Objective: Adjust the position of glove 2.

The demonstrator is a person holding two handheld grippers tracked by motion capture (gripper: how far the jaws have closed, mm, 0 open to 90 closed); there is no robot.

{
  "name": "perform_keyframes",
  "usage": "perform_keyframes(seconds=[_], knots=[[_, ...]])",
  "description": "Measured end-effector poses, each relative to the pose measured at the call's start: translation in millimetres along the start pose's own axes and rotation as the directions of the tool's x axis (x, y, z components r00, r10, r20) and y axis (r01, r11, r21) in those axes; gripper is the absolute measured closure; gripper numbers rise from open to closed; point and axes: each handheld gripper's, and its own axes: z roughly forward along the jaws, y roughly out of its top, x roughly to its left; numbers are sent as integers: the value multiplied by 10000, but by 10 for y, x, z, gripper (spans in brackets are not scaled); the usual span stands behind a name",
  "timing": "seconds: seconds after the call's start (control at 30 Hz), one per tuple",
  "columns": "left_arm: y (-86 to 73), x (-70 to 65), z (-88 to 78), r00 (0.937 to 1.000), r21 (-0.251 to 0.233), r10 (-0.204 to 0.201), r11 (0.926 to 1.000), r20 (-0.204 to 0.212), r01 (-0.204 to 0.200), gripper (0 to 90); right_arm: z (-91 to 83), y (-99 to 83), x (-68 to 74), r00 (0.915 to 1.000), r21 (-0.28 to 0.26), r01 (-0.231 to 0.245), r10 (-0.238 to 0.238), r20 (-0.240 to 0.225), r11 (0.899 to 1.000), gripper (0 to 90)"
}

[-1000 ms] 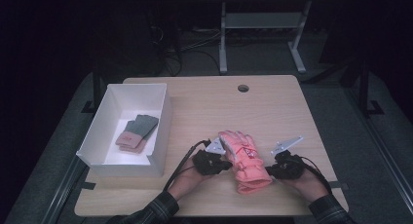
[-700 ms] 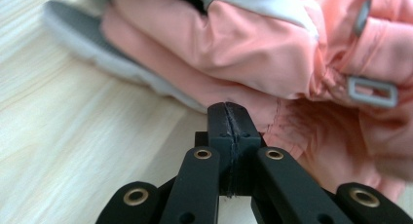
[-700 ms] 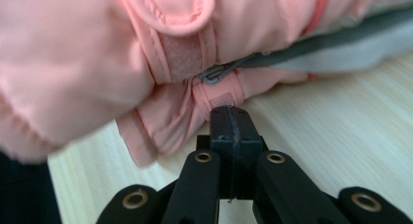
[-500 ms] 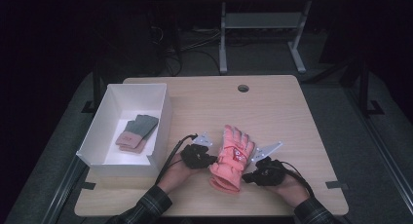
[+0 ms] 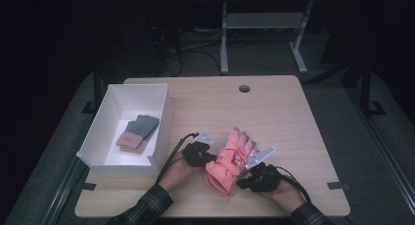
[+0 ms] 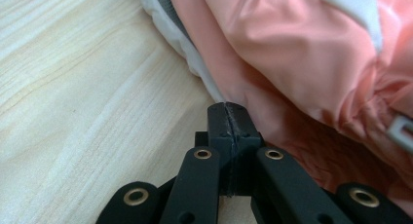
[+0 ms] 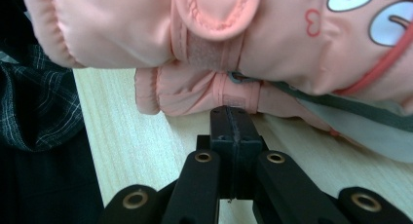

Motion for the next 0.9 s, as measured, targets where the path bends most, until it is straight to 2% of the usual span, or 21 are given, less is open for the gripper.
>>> perform_keyframes(seconds=[0.17,0.2,0.23,0.27,0.33,0.43,0.57,0.7,0.77,0.9], knots=[[9,43,-67,9995,-99,-122,9999,-307,119,894,-232,-28,-51,9988,-631,-335,356,327,9974,899],[12,60,-91,9994,-11,-22,10000,-340,21,894,-296,-26,-62,9981,-840,-394,432,432,9957,900],[12,56,-93,9992,-167,-170,9997,-350,164,893,-362,-20,-75,9975,-1131,-439,497,494,9926,900],[13,68,-110,9992,-68,-56,10000,-388,53,893,-423,-6,-84,9967,-1419,-488,574,572,9887,900],[11,75,-116,9991,-166,-137,9998,-406,130,893,-536,45,-102,9946,-1923,-460,629,825,9803,900],[6,79,-123,9983,-239,-302,9993,-489,291,889,-608,148,-144,9912,-2537,-350,660,1148,9667,900],[3,82,-131,9985,-159,-228,9996,-499,220,889,-549,243,-214,9893,-2830,-205,604,1328,9589,900],[2,74,-116,9987,-97,-229,9997,-452,225,889,-438,299,-234,9892,-2809,-170,572,1353,9596,900],[1,70,-113,9987,-89,-258,9996,-443,254,889,-391,314,-252,9855,-2770,-50,516,1613,9609,900],[-2,74,-112,9990,40,-195,9998,-412,197,889,-352,318,-294,9818,-2750,-66,584,1806,9614,900]])
